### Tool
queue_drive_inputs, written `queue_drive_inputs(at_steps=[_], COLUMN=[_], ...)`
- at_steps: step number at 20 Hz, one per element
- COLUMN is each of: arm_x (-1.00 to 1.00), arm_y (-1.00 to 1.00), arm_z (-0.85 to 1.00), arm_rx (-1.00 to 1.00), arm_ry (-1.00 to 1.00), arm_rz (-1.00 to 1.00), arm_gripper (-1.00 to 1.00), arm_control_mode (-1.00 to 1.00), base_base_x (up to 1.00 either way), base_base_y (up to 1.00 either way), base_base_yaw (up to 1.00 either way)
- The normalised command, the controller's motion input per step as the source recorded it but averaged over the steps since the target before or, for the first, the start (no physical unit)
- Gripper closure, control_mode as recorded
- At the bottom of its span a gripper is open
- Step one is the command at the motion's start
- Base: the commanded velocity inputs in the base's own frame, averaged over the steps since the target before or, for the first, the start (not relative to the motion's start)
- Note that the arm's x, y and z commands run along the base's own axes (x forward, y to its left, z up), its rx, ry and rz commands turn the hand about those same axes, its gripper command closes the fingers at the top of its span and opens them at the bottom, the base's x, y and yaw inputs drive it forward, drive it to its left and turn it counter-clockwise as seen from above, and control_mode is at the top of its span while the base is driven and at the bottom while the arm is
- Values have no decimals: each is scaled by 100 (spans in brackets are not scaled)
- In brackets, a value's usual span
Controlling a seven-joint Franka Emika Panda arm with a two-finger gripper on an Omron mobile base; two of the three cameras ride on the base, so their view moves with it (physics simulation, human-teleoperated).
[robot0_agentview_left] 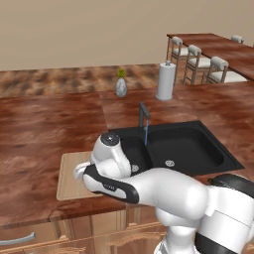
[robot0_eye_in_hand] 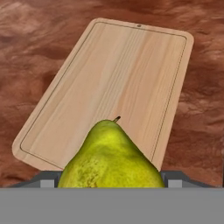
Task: Pick the pear from the sink and place it on the cutting board to airdry. Then turn off the sink faucet.
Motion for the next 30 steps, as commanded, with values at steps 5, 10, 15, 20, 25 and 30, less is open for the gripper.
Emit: queue_drive_inputs(at_steps=[5, 10, 15, 20, 25, 30], arm_x=[5, 8, 8, 7, 4, 3], arm_y=[6, 2, 2, 4, 2, 1], arm_z=[-16, -14, -10, -11, -11, -10], arm_rx=[0, 0, 0, 0, 0, 0], arm_ry=[3, 3, 2, 1, 1, 1], arm_rz=[0, 0, 0, 0, 0, 0], arm_gripper=[100, 100, 100, 100, 100, 100], arm_control_mode=[-100, -100, -100, -100, -100, -100], base_base_x=[0, 0, 0, 0, 0, 0], base_base_y=[0, 0, 0, 0, 0, 0], base_base_yaw=[0, 0, 0, 0, 0, 0])
